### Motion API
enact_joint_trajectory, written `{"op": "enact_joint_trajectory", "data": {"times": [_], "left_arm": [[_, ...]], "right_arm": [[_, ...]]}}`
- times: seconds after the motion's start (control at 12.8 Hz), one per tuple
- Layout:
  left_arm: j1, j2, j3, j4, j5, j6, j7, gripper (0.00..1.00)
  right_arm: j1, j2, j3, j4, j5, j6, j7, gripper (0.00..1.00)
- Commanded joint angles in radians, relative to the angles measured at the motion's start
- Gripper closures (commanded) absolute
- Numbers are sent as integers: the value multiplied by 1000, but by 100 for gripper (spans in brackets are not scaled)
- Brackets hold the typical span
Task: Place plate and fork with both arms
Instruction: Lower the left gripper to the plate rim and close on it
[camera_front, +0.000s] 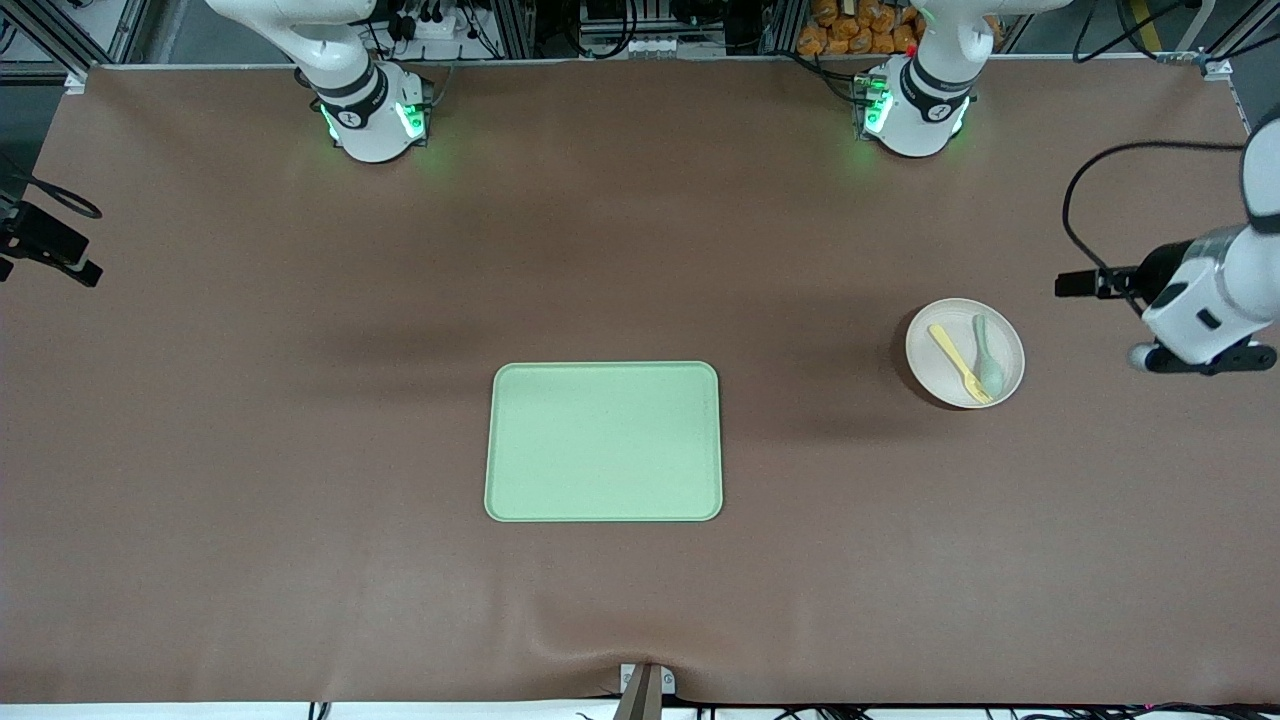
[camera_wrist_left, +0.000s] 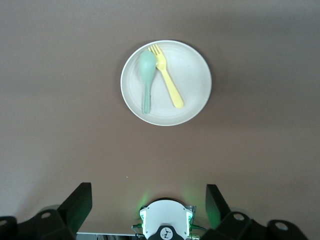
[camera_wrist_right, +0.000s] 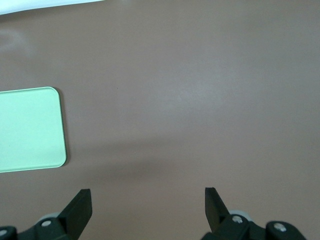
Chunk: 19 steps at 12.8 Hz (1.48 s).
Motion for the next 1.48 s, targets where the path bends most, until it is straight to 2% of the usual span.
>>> {"op": "enact_joint_trajectory", "data": {"times": [0.0,0.16,0.55,0.78,0.94,1.25,1.4], "left_arm": [[30,57,-2,10,26,23,-7,0],[44,82,-2,-35,26,92,-4,0],[95,115,-2,-271,36,370,10,0],[128,230,-3,-285,137,410,32,0],[141,241,-5,-286,141,421,35,0],[165,234,-6,-384,139,574,35,0],[182,231,-9,-391,136,594,41,0]], "right_arm": [[-17,-5,8,-1,1,-6,-6,0],[-15,-5,8,-1,1,-6,-7,0],[-15,-5,8,-1,2,-6,-7,0],[-15,-5,8,-1,1,-9,-6,0],[-17,-5,8,-1,2,-9,-6,0],[-17,-5,8,-1,2,-9,-6,0],[-17,-5,8,-1,2,-10,-6,0]]}}
